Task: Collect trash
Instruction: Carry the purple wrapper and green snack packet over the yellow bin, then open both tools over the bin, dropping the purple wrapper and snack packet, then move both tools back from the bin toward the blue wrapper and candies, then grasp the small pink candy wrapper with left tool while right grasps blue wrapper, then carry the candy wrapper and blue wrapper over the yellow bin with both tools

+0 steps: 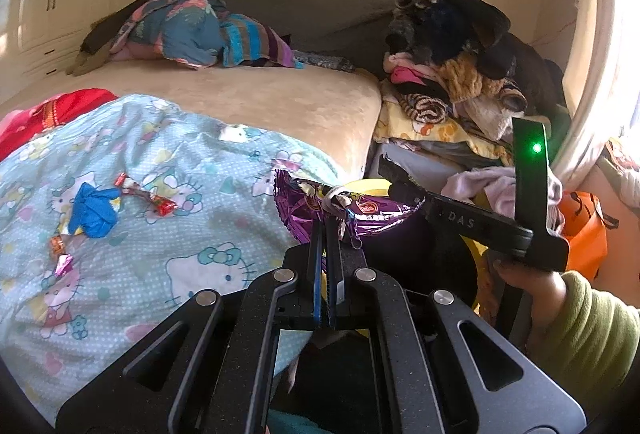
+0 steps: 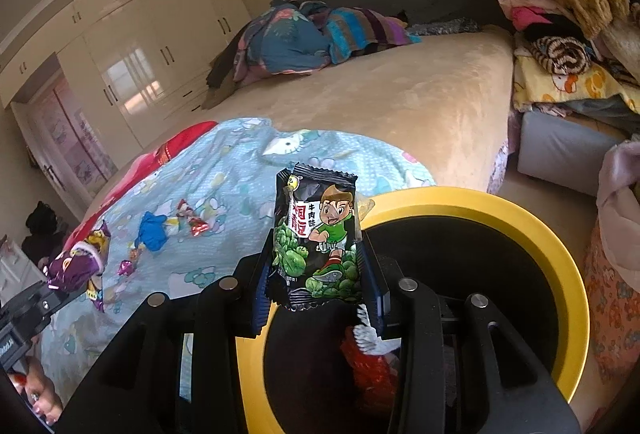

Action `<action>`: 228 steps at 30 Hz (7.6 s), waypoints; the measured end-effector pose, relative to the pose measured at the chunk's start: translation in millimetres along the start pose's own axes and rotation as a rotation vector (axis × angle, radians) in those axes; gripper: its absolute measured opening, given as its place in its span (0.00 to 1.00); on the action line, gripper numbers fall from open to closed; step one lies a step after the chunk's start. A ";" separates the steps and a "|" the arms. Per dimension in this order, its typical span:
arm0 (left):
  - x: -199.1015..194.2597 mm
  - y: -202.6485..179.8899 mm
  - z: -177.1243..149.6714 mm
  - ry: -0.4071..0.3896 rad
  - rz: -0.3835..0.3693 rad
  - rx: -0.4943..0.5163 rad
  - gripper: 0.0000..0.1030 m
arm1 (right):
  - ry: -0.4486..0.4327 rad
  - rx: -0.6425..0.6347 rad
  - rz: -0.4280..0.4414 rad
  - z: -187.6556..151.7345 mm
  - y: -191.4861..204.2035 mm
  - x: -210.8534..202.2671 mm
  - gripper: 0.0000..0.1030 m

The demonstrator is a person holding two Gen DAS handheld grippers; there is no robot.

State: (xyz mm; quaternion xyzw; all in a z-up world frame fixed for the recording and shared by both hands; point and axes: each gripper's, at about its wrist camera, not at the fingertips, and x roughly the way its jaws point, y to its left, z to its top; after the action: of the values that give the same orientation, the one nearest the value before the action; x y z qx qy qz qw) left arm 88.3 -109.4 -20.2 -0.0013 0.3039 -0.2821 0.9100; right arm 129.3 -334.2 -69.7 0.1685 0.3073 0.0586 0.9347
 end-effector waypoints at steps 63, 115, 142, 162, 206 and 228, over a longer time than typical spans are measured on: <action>24.7 -28.6 -4.8 0.004 0.078 0.013 0.89 | -0.010 -0.027 -0.044 8.6 -17.0 -15.9 0.79; -67.9 166.8 -35.2 -0.119 0.474 -0.374 0.89 | 0.061 -0.357 0.242 1.4 174.2 56.3 0.83; -3.6 246.4 -58.9 0.030 0.411 -0.506 0.60 | 0.394 -0.343 0.377 -1.7 257.2 240.8 0.55; 5.9 243.9 -64.9 0.041 0.335 -0.554 0.15 | 0.245 -0.288 0.413 -14.0 215.3 156.1 0.07; -25.8 47.1 -3.4 -0.038 0.050 -0.147 0.15 | 0.055 -0.106 0.160 13.6 49.9 11.2 0.07; 0.6 -22.6 -14.3 0.029 -0.054 -0.008 0.15 | -0.011 -0.033 0.042 22.1 -6.8 -19.1 0.07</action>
State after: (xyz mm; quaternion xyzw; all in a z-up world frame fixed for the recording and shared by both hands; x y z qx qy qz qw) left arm 69.1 -126.3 -28.3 -0.0092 0.3182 -0.3053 0.8975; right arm 127.2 -350.8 -44.8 0.1598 0.2977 0.0822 0.9376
